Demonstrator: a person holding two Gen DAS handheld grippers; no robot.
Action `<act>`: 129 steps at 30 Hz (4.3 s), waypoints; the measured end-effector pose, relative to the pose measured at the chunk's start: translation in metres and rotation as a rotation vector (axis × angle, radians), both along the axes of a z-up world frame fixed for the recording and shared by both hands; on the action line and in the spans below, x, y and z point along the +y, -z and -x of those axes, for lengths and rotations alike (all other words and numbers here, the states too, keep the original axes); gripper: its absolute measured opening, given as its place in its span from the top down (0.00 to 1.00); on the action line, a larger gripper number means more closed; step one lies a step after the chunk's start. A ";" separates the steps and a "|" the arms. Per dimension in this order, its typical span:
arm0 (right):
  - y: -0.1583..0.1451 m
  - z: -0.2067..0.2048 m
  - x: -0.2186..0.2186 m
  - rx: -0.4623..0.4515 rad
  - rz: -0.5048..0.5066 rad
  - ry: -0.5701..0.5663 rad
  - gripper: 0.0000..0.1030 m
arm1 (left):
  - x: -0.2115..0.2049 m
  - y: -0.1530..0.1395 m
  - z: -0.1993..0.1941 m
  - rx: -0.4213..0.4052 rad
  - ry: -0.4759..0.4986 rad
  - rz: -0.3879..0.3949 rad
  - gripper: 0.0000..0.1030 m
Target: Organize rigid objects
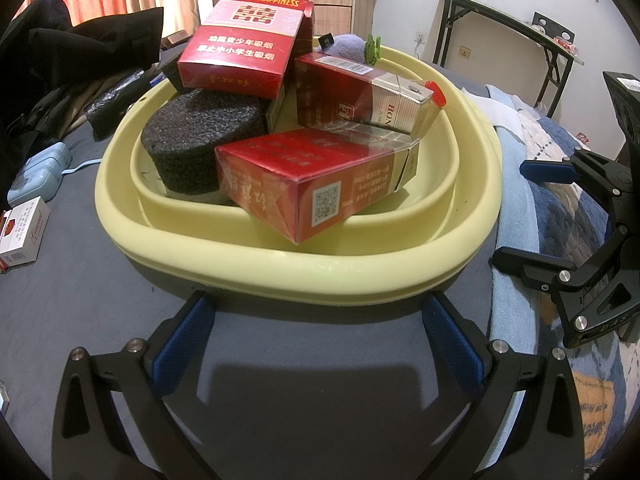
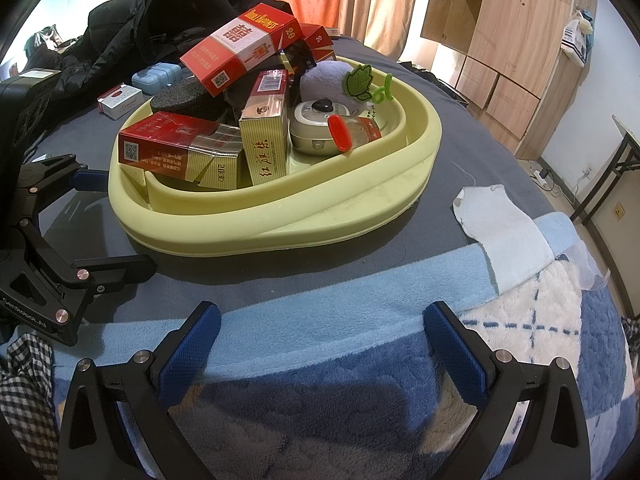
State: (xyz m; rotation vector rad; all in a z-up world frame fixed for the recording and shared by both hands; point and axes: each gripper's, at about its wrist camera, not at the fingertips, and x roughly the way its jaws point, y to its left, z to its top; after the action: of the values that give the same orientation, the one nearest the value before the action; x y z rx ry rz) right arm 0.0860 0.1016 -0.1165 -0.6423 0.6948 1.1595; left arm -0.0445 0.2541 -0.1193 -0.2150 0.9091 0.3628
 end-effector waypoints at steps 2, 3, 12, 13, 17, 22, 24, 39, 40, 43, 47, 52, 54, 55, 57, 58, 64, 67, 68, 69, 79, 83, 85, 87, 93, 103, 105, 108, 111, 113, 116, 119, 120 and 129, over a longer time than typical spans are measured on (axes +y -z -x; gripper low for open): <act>0.000 0.000 0.000 0.000 0.000 0.000 0.00 | 0.000 0.000 0.000 0.000 0.000 0.000 0.00; 0.000 0.000 0.000 0.000 0.000 0.000 0.00 | 0.000 0.000 0.000 0.000 0.000 0.000 0.00; 0.000 0.000 0.000 0.000 0.000 0.000 0.00 | 0.000 0.000 0.000 0.000 0.000 -0.001 0.00; 0.000 0.000 0.000 0.000 0.000 0.000 0.00 | 0.000 0.000 0.000 0.000 0.000 0.000 0.00; 0.000 0.000 0.000 0.000 0.000 0.000 0.00 | 0.000 0.000 0.000 0.000 0.000 -0.001 0.00; 0.000 0.000 0.000 0.000 0.000 0.000 0.00 | 0.001 0.000 -0.001 0.000 0.000 -0.001 0.00; 0.000 0.000 0.000 0.000 0.000 0.000 0.00 | 0.001 0.000 -0.001 -0.001 0.000 0.000 0.00; 0.000 0.000 0.000 -0.001 0.000 0.000 0.00 | -0.006 -0.001 0.003 0.000 0.000 -0.003 0.00; 0.000 0.000 0.000 0.000 0.000 0.000 0.00 | -0.006 -0.001 0.003 0.000 0.000 -0.002 0.00; 0.000 0.000 0.000 0.000 0.000 0.000 0.00 | -0.006 -0.001 0.004 -0.002 0.000 0.003 0.00; 0.000 0.000 0.000 0.000 0.000 0.000 0.00 | -0.007 -0.001 0.005 -0.002 0.000 0.002 0.00; 0.000 0.000 0.000 0.001 0.000 0.000 0.00 | -0.007 -0.001 0.005 -0.001 0.000 0.002 0.00; 0.000 0.000 0.000 0.000 0.000 0.000 0.00 | -0.004 0.000 0.004 -0.002 0.000 0.003 0.00; 0.000 0.000 0.000 0.001 0.000 0.000 0.00 | -0.005 0.000 0.004 -0.002 0.000 0.003 0.00; 0.000 0.000 0.000 0.000 0.000 0.000 0.00 | -0.004 0.000 0.005 -0.001 0.000 0.002 0.00; 0.000 0.000 0.000 -0.001 0.000 0.000 0.00 | -0.005 0.000 0.005 -0.002 0.000 0.002 0.00; 0.000 0.000 0.000 0.000 0.000 0.000 0.00 | -0.004 0.000 0.005 -0.002 0.000 0.002 0.00; 0.000 0.000 0.000 0.000 0.000 0.000 0.00 | -0.004 0.000 0.005 -0.002 0.000 0.002 0.00; 0.000 0.000 0.000 0.000 0.000 0.000 0.00 | -0.004 0.000 0.005 -0.002 0.000 0.002 0.00; 0.000 0.000 0.000 0.000 0.000 0.000 0.00 | -0.004 0.000 0.005 -0.002 0.000 0.002 0.00; 0.000 0.000 0.000 0.000 0.000 -0.001 0.00 | -0.005 0.000 0.005 -0.002 0.000 0.003 0.00; 0.000 0.000 0.000 0.000 0.000 -0.001 0.00 | -0.004 0.000 0.005 -0.002 0.000 0.001 0.00; 0.000 0.000 0.000 0.000 0.000 0.000 0.00 | -0.004 0.000 0.005 -0.002 0.000 0.002 0.00; 0.000 0.000 0.000 0.000 0.000 -0.001 0.00 | -0.004 0.001 0.005 -0.003 0.000 0.002 0.00; 0.000 0.000 0.000 0.000 0.000 -0.001 0.00 | -0.004 0.001 0.005 -0.002 0.000 0.002 0.00; 0.000 0.000 0.000 0.000 0.000 -0.001 0.00 | -0.005 0.001 0.005 -0.003 0.000 0.002 0.00; 0.000 0.000 0.000 0.000 0.000 -0.001 0.00 | -0.005 0.001 0.005 -0.002 0.000 0.001 0.00; 0.000 0.000 0.000 0.000 0.000 -0.001 0.00 | -0.005 0.001 0.005 -0.003 0.000 0.001 0.00; 0.000 0.000 0.000 0.000 0.000 -0.001 0.00 | -0.004 0.001 0.005 -0.002 0.000 0.001 0.00; 0.000 0.000 0.000 0.000 0.000 -0.001 0.00 | -0.004 0.001 0.005 -0.003 0.000 0.002 0.00; 0.000 0.000 0.000 0.000 0.000 -0.001 0.00 | -0.005 0.001 0.005 -0.003 0.000 0.002 0.00; 0.000 0.000 0.000 0.000 0.000 -0.001 0.00 | -0.004 0.001 0.005 -0.003 0.000 0.002 0.00; 0.000 0.000 0.000 0.000 0.000 -0.001 0.00 | -0.005 0.001 0.005 -0.003 0.000 0.001 0.00; 0.000 0.000 0.000 0.000 0.000 -0.001 0.00 | -0.005 0.001 0.005 -0.003 0.000 0.001 0.00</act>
State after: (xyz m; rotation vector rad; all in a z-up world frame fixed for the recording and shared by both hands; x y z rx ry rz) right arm 0.0860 0.1013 -0.1164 -0.6426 0.6946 1.1602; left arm -0.0498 0.2496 -0.1201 -0.2167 0.9067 0.3618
